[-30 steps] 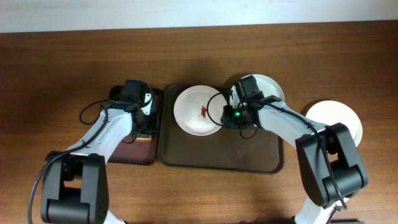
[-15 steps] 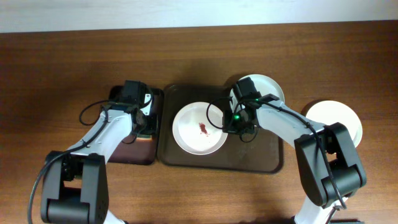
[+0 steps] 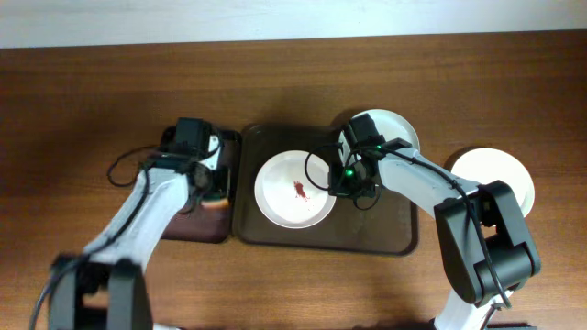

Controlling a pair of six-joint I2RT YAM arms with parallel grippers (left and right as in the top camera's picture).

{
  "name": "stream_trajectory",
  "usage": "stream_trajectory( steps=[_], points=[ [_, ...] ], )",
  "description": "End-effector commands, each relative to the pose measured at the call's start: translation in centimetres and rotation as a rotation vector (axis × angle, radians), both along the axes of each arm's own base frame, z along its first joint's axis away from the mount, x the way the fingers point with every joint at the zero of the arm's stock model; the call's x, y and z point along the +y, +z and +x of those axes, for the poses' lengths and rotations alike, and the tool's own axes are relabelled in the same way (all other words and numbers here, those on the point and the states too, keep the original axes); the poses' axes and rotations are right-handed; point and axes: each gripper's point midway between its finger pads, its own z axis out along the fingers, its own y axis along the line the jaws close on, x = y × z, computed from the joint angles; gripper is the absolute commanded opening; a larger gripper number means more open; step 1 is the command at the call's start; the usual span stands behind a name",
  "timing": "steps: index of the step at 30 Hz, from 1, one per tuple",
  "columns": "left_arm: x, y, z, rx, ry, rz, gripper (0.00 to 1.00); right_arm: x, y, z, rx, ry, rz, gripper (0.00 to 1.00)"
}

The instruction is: Clean dirty plates on tray and stack at the side

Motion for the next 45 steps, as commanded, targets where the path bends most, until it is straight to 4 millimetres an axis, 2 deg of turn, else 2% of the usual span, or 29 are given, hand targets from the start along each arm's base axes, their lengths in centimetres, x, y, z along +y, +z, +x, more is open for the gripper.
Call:
stream_trajectory(
  steps=[1,5,12,16,21,23,26,32,34,35,36,38,40,43,44,45],
  points=[
    [1.0,7.7,2.3,-0.263,0.030,0.032,0.00,-0.3,-0.6,-0.7,0.003,0.038,-0.039,0.04],
    [1.5,13.4,2.9,-0.460,0.052,0.025,0.00,-0.3,-0.5,-0.6,0.000,0.038,-0.038,0.04],
    [2.3,21.2,4.1,-0.758,0.097,0.026,0.00,-0.3,-0.5,-0.6,0.000,0.038,-0.038,0.04],
    [2.2,24.3,4.6,-0.877,0.085,0.022,0.00,-0.3,-0.5,-0.6,0.000,0.038,-0.039,0.04],
    [2.3,29.3,3.9,-1.046,0.099,-0.010,0.00,-0.3,-0.5,-0.6,-0.001,0.038,-0.039,0.04],
    [2.4,30.3,3.5,-1.078,0.102,-0.016,0.00,-0.3,-0.5,-0.6,-0.001,0.038,-0.039,0.04],
    [2.4,30.2,3.3,-1.075,0.102,-0.016,0.00,-0.3,-0.5,-0.6,-0.001,0.038,-0.039,0.04],
    [2.4,28.8,3.3,-1.019,0.097,-0.005,0.00,-0.3,-0.5,-0.6,-0.001,0.038,-0.038,0.04],
    [2.4,27.1,3.5,-0.961,0.092,0.005,0.00,-0.3,-0.5,-0.6,-0.001,0.038,-0.038,0.04],
    [2.4,25.7,3.6,-0.908,0.088,0.015,0.00,-0.3,-0.5,-0.6,-0.001,0.038,-0.039,0.04],
    [2.3,23.7,3.6,-0.836,0.086,0.022,0.00,-0.3,-0.5,-0.6,-0.001,0.038,-0.038,0.04],
    [2.3,17.8,3.7,-0.629,0.073,0.059,0.00,-0.3,-0.5,-0.6,-0.001,0.038,-0.038,0.04],
    [2.3,14.1,3.7,-0.506,0.062,0.081,0.00,-0.3,-0.5,-0.6,-0.001,0.038,-0.038,0.04],
    [1.4,5.2,3.0,-0.215,0.015,0.075,0.00,-0.3,-0.5,-0.6,-0.001,0.038,-0.039,0.04],
    [1.1,2.8,2.6,-0.138,0.003,0.066,0.00,-0.3,-0.5,-0.6,-0.001,0.038,-0.039,0.04],
    [1.1,1.6,2.3,-0.097,0.006,0.072,0.00,-0.3,-0.5,-0.6,0.000,0.038,-0.039,0.04]
  ],
)
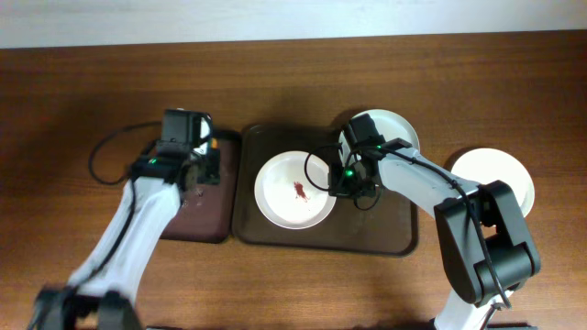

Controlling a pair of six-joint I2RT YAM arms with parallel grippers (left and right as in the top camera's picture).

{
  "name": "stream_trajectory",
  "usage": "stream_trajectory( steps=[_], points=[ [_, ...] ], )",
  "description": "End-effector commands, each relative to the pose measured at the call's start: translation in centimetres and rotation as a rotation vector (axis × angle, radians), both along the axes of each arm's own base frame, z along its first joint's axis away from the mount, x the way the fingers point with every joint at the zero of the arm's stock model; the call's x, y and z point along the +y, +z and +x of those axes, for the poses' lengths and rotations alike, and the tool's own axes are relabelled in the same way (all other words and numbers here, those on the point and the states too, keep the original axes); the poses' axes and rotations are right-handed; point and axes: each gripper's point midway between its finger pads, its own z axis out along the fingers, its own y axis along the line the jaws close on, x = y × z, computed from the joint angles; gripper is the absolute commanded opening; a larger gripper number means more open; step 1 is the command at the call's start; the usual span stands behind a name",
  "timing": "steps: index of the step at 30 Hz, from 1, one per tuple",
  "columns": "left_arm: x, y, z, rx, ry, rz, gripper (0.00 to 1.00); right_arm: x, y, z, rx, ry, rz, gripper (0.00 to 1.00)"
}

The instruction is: Clean dirty plates on tray and stack at the side

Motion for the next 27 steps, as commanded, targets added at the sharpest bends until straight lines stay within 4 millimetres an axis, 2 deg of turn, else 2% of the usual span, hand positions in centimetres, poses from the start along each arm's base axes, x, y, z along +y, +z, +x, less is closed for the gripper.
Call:
stream_trajectory(
  steps=[1,2,4,6,7,11,12,14,17,19,23,25,27],
  points=[
    [-0.6,-6.1,-1.2,0.203,-0.003,-0.023,0.00,-0.3,-0.5,-0.6,0.007,0.017,-0.036,0.04],
    [-0.6,-6.5,-1.4,0.221,-0.003,-0.021,0.00,-0.3,-0.5,-0.6,0.007,0.017,-0.036,0.04],
    [-0.6,-6.2,-1.3,0.212,-0.003,-0.023,0.00,-0.3,-0.5,-0.6,0.007,0.017,-0.036,0.04],
    [-1.0,-5.2,-0.9,0.192,-0.011,-0.040,0.00,-0.3,-0.5,-0.6,0.007,0.017,-0.036,0.04],
    [-1.9,-4.1,-0.7,0.173,-0.034,-0.087,0.00,-0.3,-0.5,-0.6,0.007,0.017,-0.036,0.04],
    [-9.4,0.3,-0.8,0.123,-0.229,-0.487,0.00,-0.3,-0.5,-0.6,0.007,0.017,-0.036,0.04],
    [-12.2,1.5,-1.1,0.114,-0.307,-0.605,0.00,-0.3,-0.5,-0.6,0.007,0.017,-0.036,0.04],
    [-14.3,2.1,-1.4,0.105,-0.362,-0.633,0.00,-0.3,-0.5,-0.6,0.007,0.017,-0.036,0.04],
    [-17.4,1.5,-1.6,0.151,-0.319,-0.700,0.00,-0.3,-0.5,-0.7,0.009,0.018,-0.037,0.04],
    [-18.8,0.2,-1.8,0.221,-0.240,-0.747,0.00,-0.3,-0.5,-0.7,0.010,0.017,-0.037,0.04],
    [-20.3,-2.7,-1.5,0.312,-0.144,-0.806,0.00,-0.3,-0.5,-0.7,0.010,0.017,-0.037,0.04],
    [-21.5,-3.5,-1.6,0.358,-0.167,-0.870,0.00,-0.3,-0.6,-0.7,0.010,0.018,-0.038,0.04],
    [-21.8,-4.8,-1.8,0.399,-0.153,-0.885,0.00,-0.3,-0.5,-0.7,0.010,0.018,-0.037,0.04]
  ],
)
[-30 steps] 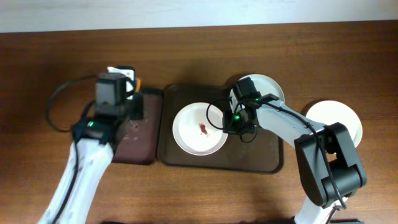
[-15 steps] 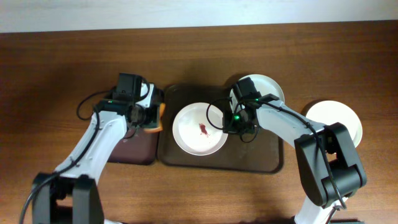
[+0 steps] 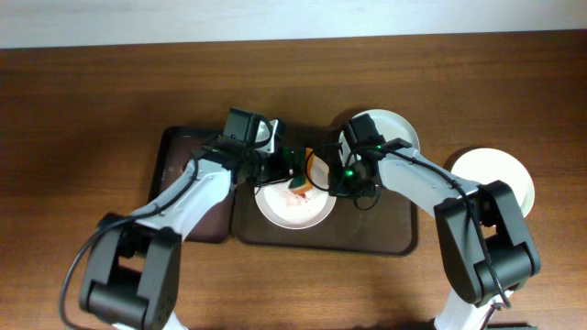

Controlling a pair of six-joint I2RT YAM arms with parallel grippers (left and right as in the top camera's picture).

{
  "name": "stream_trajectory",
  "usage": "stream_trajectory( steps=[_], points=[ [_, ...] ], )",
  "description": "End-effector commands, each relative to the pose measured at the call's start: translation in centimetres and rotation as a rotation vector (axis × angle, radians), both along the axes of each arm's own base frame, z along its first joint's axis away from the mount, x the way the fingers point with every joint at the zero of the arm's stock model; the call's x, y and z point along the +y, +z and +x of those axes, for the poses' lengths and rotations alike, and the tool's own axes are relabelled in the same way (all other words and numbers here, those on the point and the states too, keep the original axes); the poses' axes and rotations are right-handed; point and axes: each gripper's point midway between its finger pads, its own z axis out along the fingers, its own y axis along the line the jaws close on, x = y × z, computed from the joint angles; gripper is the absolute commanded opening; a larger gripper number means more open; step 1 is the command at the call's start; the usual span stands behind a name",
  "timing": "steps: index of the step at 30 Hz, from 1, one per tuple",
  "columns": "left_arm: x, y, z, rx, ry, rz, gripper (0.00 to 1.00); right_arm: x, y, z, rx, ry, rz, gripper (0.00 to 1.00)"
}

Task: Clean dirty plates on tray and stack at the side
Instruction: 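Wipe the pink plate with the sponge in left gripper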

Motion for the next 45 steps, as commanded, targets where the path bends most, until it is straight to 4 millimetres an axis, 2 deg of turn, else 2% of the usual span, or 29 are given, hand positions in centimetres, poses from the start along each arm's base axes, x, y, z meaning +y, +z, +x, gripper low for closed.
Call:
stream_trajectory(
  steps=[1,6,10,11,14,16,18,21,23,25,26,28,34,40,45],
  points=[
    [-1.7,-1.1,-0.6,0.108,-0.017,-0.087,0.00,-0.3,-0.6,-0.7,0.010,0.018,-0.037,0.04],
    [-2.9,-4.2,-2.1,0.214,-0.068,-0.124,0.00,-0.3,-0.6,-0.7,0.010,0.018,-0.037,0.04],
    [-2.7,-5.1,-2.7,0.253,-0.063,-0.105,0.00,-0.3,-0.6,-0.7,0.010,0.017,-0.037,0.04],
    [-2.1,-5.7,-2.7,0.263,-0.044,-0.067,0.00,-0.3,-0.6,-0.7,0.010,0.017,-0.037,0.04],
    [2.0,-9.0,-2.7,0.260,0.062,0.208,0.00,-0.3,-0.6,-0.7,0.011,0.018,-0.037,0.04],
    [3.7,-9.9,-2.5,0.216,0.056,0.316,0.00,-0.3,-0.6,-0.7,0.011,0.017,-0.037,0.04],
    [5.0,-9.9,-2.2,0.203,0.080,0.368,0.00,-0.3,-0.6,-0.7,0.011,0.017,-0.037,0.04],
    [6.3,-8.4,-0.8,0.144,0.116,0.384,0.00,-0.3,-0.6,-0.7,0.011,0.018,-0.037,0.04],
    [7.2,-5.9,0.4,0.077,0.144,0.367,0.00,-0.3,-0.6,-0.7,0.011,0.018,-0.037,0.04],
    [6.5,-4.2,0.4,0.047,0.117,0.321,0.00,-0.3,-0.6,-0.7,0.011,0.018,-0.037,0.04],
    [5.2,-3.0,0.0,0.041,0.085,0.260,0.00,-0.3,-0.6,-0.7,0.010,0.017,-0.037,0.04],
    [3.2,-2.1,-1.1,0.061,0.026,0.174,0.00,-0.3,-0.6,-0.7,0.010,0.017,-0.037,0.04],
    [0.6,-2.3,-3.2,0.131,0.015,0.166,0.00,-0.3,-0.6,-0.7,0.011,0.018,-0.037,0.04],
    [-1.2,-2.5,-4.2,0.187,0.023,0.119,0.00,-0.3,-0.6,-0.7,0.011,0.017,-0.037,0.04],
    [-2.2,-4.1,-5.4,0.249,-0.003,0.078,0.00,-0.3,-0.6,-0.7,0.012,0.018,-0.038,0.04]
  ],
)
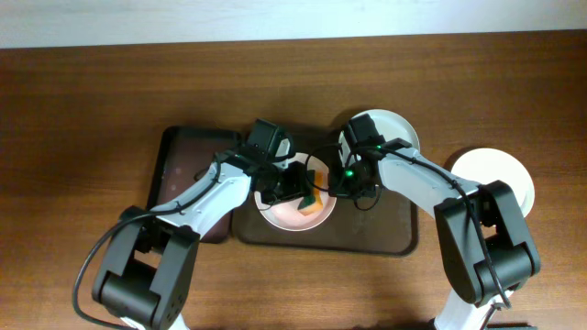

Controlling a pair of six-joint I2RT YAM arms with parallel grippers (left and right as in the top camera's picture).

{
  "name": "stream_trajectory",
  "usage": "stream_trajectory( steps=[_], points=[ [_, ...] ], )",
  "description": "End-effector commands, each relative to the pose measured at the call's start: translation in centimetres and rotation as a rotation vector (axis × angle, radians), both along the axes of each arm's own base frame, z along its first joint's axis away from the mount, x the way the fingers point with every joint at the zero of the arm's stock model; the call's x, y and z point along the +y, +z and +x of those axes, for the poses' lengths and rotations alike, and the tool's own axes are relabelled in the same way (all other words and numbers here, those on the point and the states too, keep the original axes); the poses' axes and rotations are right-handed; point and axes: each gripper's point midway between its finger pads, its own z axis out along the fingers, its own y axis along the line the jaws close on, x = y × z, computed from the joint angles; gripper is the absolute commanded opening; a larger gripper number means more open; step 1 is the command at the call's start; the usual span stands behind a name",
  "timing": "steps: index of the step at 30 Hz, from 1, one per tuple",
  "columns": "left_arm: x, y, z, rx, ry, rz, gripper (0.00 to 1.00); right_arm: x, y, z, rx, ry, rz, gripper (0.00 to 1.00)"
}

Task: Clean dirty plates on tray and stack at the side
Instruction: 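Wipe the pink plate with the sponge in left gripper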

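Note:
A white plate lies on the dark brown tray. My left gripper is low over the plate's middle, shut on an orange and green sponge that presses on the plate. A faint pink smear shows on the plate near the sponge; the red stain itself is hidden under the gripper. My right gripper sits at the plate's right rim and looks shut on it. A second white plate rests at the tray's back right corner.
A smaller dark tray lies left of the main tray. One white plate sits on the bare wood at the far right. The right arm reaches across the tray's right half.
My left gripper has moved with the sponge from the plate's back edge to its middle and right side. The red stain no longer shows. The right gripper has not moved.
My left gripper was first down on the small left tray, then at that tray's back edge. By 1.5 s ago it held the sponge over the plate's back rim. Now the sponge is on the plate's middle. The right gripper stayed at the plate's rim throughout.

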Motion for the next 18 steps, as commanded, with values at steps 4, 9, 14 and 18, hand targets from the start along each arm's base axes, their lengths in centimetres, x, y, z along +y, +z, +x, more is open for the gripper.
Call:
stream_trajectory(
  steps=[4,9,14,18],
  points=[
    [0.6,-3.1,-1.1,0.045,-0.027,0.056,0.00,-0.4,-0.6,-0.7,0.011,0.013,-0.040,0.04],
    [5.6,-4.1,1.1,-0.099,-0.013,0.314,0.00,-0.4,-0.6,-0.7,0.013,0.013,-0.041,0.04],
    [9.4,-0.3,3.8,-0.283,0.001,0.444,0.00,-0.4,-0.6,-0.8,0.014,0.013,-0.041,0.04],
    [10.0,4.8,4.4,-0.421,0.020,0.446,0.00,-0.5,-0.6,-0.9,0.021,0.014,-0.044,0.04]
  ],
)
